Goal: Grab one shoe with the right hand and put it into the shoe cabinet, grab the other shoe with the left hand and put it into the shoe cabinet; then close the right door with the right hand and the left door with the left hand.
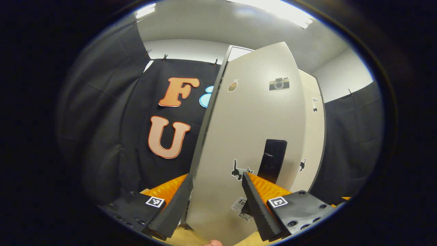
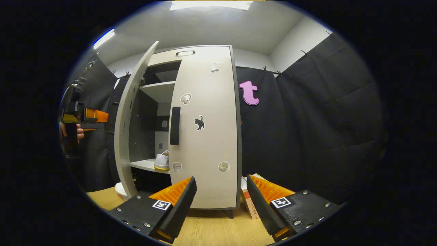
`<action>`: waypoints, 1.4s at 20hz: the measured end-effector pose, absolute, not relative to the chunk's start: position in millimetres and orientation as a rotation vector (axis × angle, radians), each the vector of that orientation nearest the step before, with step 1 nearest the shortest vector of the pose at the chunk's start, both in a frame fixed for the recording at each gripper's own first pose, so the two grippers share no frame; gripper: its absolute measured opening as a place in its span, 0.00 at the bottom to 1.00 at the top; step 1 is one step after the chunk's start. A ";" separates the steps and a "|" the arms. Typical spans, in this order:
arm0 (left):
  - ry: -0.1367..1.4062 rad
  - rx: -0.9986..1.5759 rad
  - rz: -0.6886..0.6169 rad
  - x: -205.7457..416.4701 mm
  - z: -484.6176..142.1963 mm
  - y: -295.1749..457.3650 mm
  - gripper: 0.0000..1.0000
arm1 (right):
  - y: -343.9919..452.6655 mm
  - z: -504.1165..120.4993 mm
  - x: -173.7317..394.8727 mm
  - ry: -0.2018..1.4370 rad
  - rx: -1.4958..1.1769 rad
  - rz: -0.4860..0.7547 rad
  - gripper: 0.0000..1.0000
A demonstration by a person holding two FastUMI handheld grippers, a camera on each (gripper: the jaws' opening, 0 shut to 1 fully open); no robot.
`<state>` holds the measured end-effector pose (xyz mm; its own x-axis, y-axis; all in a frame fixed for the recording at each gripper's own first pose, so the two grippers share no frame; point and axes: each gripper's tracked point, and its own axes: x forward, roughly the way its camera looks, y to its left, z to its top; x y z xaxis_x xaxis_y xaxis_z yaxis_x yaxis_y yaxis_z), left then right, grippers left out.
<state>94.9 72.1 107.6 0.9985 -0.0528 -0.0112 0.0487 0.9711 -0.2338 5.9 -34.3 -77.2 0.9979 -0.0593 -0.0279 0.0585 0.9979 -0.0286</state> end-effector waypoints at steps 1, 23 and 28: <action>0.017 -0.237 -0.079 95.7 107.7 59.1 0.99 | -36.1 -76.5 6.0 0.028 -0.030 -0.065 0.91; 0.073 -0.215 -0.184 193.1 80.1 -35.9 0.99 | -70.2 -81.6 4.3 0.038 -0.015 -0.139 0.91; 0.056 -0.199 -0.205 205.8 80.0 -47.9 0.96 | -67.7 -82.1 6.4 0.039 -0.012 -0.132 0.91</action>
